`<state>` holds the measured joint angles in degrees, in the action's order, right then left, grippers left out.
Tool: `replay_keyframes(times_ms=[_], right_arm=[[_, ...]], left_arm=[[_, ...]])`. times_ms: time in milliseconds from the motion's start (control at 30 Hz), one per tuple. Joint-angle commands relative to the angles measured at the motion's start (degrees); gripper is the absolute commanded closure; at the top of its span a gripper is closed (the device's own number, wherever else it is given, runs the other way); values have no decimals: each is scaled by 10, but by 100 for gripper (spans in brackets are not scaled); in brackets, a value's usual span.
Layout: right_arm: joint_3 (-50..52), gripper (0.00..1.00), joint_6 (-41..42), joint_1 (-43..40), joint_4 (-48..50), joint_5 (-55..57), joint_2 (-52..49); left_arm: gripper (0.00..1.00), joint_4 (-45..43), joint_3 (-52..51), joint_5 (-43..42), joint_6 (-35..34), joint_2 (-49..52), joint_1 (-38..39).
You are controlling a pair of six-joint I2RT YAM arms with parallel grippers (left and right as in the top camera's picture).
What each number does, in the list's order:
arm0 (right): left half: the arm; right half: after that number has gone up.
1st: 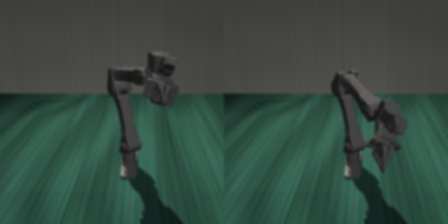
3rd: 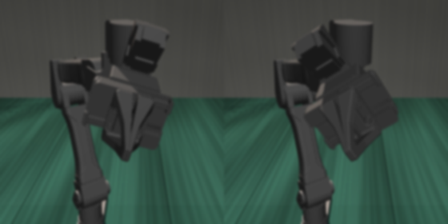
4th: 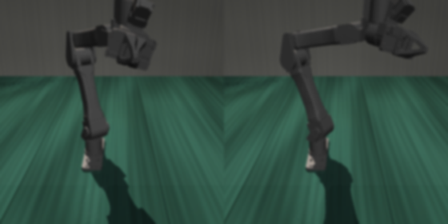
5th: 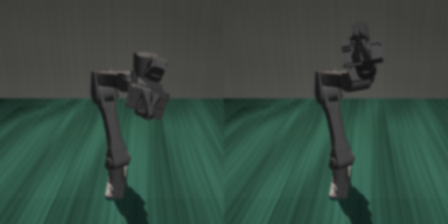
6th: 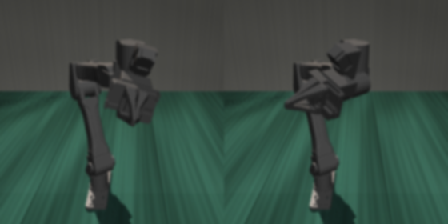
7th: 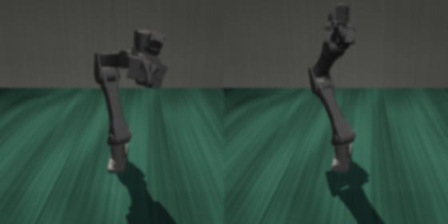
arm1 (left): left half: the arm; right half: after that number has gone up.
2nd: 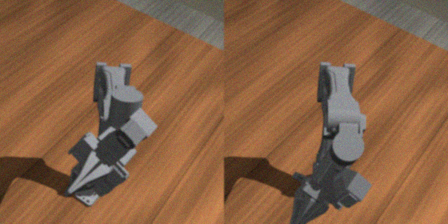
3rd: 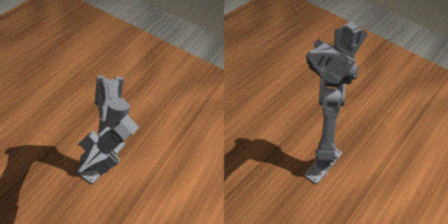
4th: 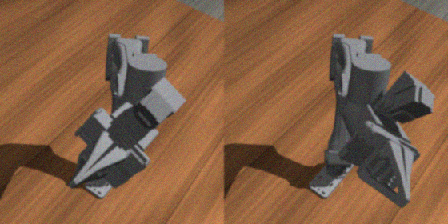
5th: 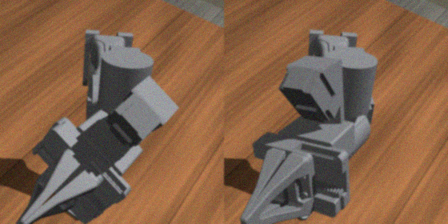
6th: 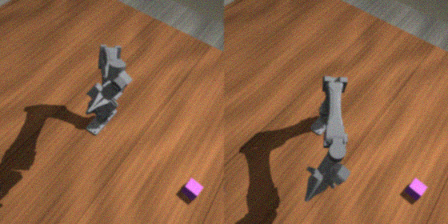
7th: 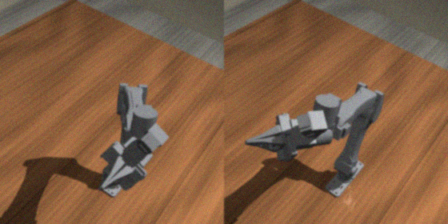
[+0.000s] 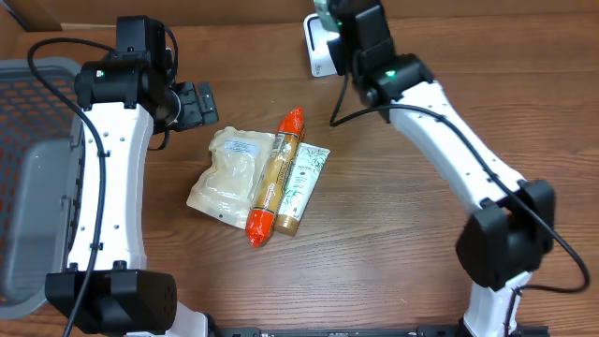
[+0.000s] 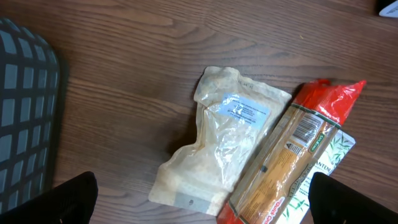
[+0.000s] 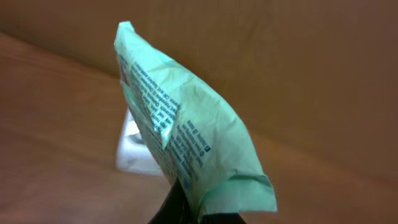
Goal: Scan the item barcode
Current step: 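Carry the tissue pack to the white scanner with the right gripper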
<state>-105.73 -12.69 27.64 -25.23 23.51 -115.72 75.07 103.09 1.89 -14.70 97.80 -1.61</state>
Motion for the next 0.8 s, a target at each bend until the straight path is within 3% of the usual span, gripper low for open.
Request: replay_keyframes(times_ms=[0, 367, 767], right_arm=[[-19, 96, -160, -6, 57, 111, -35], [-19, 96, -422, -2, 221, 154, -139], [-19, 96, -474, 0, 252, 137, -161]], left_arm=[[0, -1, -2, -5, -8, 5, 1], [0, -1, -2, -5, -8, 5, 1], [0, -1, -2, -5, -8, 5, 1]])
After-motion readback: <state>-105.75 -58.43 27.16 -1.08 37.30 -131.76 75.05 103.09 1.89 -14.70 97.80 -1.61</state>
